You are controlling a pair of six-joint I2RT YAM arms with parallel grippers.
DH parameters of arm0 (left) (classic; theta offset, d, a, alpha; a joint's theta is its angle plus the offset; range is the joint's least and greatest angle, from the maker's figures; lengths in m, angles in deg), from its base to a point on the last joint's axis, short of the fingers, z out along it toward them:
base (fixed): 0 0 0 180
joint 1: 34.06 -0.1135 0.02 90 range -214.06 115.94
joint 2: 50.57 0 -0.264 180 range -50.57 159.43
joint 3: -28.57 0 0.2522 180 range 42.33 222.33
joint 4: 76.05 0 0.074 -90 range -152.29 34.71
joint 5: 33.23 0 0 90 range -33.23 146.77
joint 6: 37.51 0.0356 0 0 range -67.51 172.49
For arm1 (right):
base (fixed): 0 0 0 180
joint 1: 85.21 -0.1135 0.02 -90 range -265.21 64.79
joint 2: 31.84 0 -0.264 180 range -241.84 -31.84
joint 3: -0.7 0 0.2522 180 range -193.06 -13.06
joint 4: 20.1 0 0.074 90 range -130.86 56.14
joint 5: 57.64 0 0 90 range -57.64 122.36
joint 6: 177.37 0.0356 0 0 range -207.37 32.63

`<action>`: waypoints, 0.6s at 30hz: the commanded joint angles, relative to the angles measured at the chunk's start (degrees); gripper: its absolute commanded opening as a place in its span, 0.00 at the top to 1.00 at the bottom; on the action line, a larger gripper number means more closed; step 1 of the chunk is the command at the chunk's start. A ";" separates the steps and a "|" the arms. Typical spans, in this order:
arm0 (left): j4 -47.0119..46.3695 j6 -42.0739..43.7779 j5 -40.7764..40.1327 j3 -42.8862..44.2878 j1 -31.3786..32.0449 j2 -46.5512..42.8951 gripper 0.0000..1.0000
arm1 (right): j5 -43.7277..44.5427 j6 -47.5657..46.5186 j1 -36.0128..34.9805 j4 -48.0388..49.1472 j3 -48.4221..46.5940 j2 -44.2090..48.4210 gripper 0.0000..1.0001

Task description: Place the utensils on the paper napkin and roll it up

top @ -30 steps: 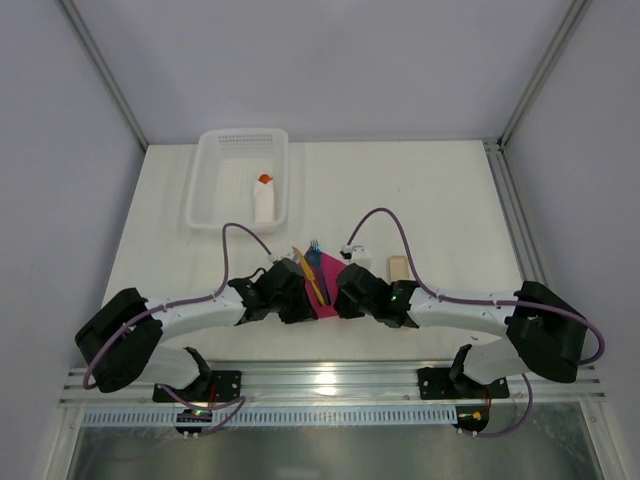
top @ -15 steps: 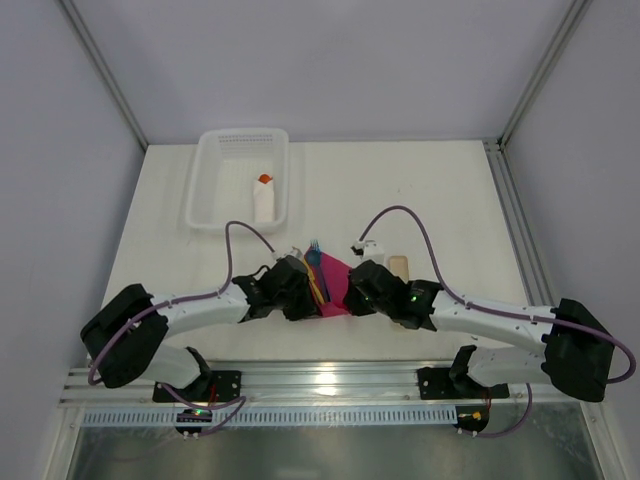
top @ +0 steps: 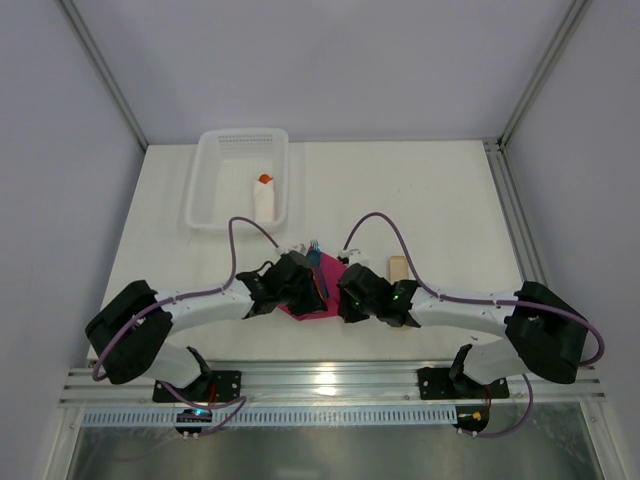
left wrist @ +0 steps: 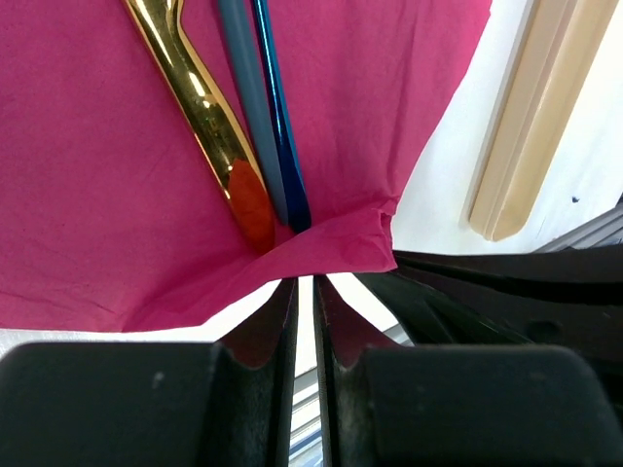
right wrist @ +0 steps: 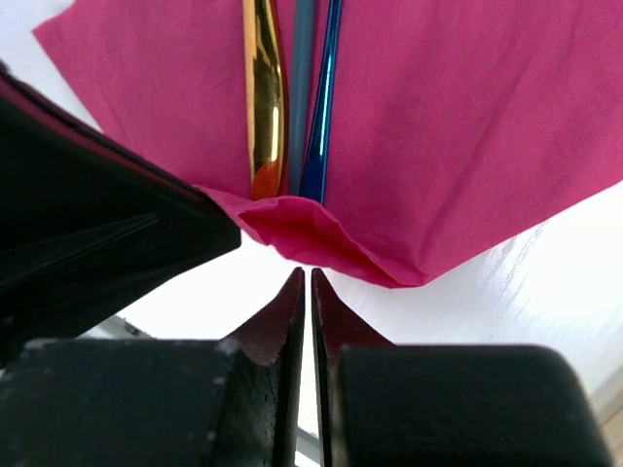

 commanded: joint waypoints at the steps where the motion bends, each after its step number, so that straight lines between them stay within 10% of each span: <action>1: -1.66 0.51 -1.09 2.26 0.28 0.51 0.89 | 0.77 -1.98 1.00 4.19 -2.43 -2.26 0.92; 18: 0.44 1.65 -5.31 3.75 0.28 2.44 0.89 | -3.53 -4.97 4.25 9.82 -4.27 -9.12 0.94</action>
